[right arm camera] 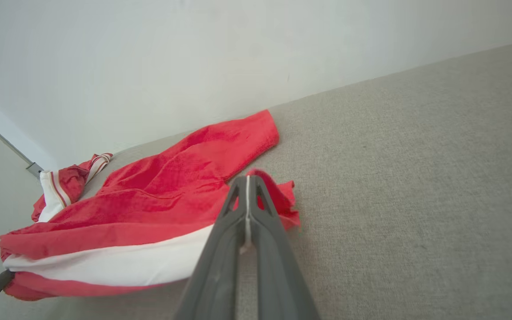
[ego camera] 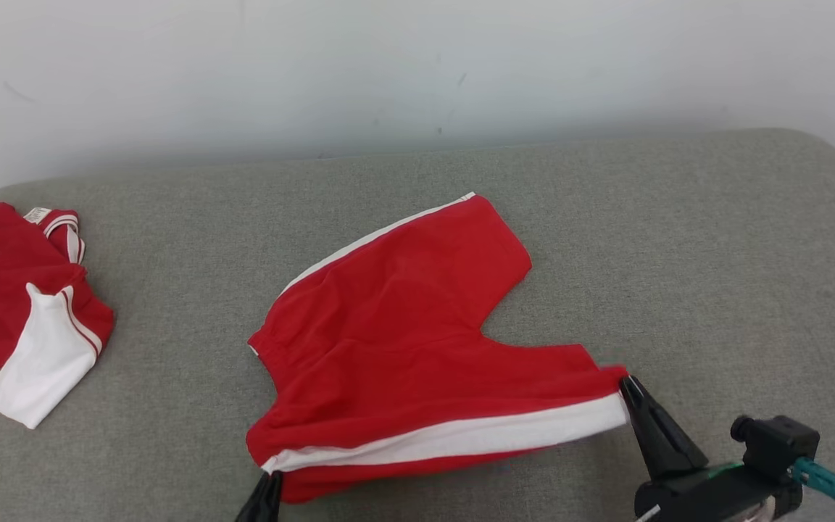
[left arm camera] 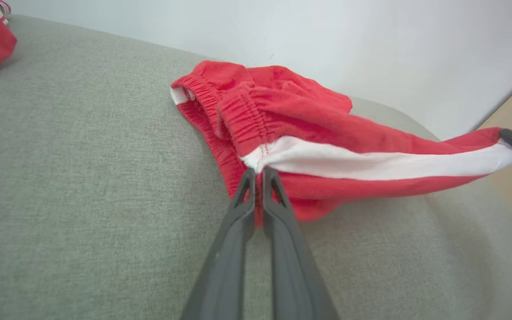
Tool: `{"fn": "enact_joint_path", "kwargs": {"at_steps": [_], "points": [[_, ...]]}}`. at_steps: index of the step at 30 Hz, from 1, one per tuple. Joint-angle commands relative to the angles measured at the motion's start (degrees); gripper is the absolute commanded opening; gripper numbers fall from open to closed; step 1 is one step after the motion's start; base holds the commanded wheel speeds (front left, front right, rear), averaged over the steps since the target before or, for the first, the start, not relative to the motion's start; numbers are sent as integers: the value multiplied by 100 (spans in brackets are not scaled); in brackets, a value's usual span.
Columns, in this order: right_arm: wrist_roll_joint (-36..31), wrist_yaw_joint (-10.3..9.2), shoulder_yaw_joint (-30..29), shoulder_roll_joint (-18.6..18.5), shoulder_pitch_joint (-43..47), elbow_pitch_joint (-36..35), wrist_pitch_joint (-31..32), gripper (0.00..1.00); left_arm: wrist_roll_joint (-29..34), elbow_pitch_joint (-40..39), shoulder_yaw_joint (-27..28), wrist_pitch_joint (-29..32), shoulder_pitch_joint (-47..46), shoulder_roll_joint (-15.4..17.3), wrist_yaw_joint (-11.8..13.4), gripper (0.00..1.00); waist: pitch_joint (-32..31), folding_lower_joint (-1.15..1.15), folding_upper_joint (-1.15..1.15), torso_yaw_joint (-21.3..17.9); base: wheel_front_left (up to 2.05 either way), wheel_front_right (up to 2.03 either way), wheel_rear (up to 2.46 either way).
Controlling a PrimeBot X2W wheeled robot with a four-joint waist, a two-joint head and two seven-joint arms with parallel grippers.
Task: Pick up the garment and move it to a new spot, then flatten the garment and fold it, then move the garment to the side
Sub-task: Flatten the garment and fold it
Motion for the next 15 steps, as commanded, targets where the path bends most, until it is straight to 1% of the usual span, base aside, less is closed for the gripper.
{"fn": "enact_joint_path", "kwargs": {"at_steps": [1, 4, 8, 13, 15], "points": [[-26, 3, 22, -39, -198, -23, 32, 0, 79, -22, 53, -42, -132, 3, -45, 0, 40, 0, 0, 42, 0, 0, 0], [-62, 3, 34, -76, -450, 30, 62, 0, 124, -46, 114, -42, -259, 6, -75, 0, 79, 0, 0, 66, 0, 0, 0], [-119, 3, 95, -82, -1081, 286, 119, 0, 179, -34, 210, -43, -556, 25, -151, 0, 202, 0, 0, 124, 0, 0, 0], [-79, 3, 254, -3, -2016, 826, 141, 0, 151, 139, 315, -42, -1050, 29, -226, 0, 399, 0, 0, 215, 0, 0, 0], [44, 3, 355, 52, -2408, 1082, 142, 0, 153, 215, 365, -43, -1317, 41, -242, 0, 496, 0, 0, 244, 0, 0, 0]]}}
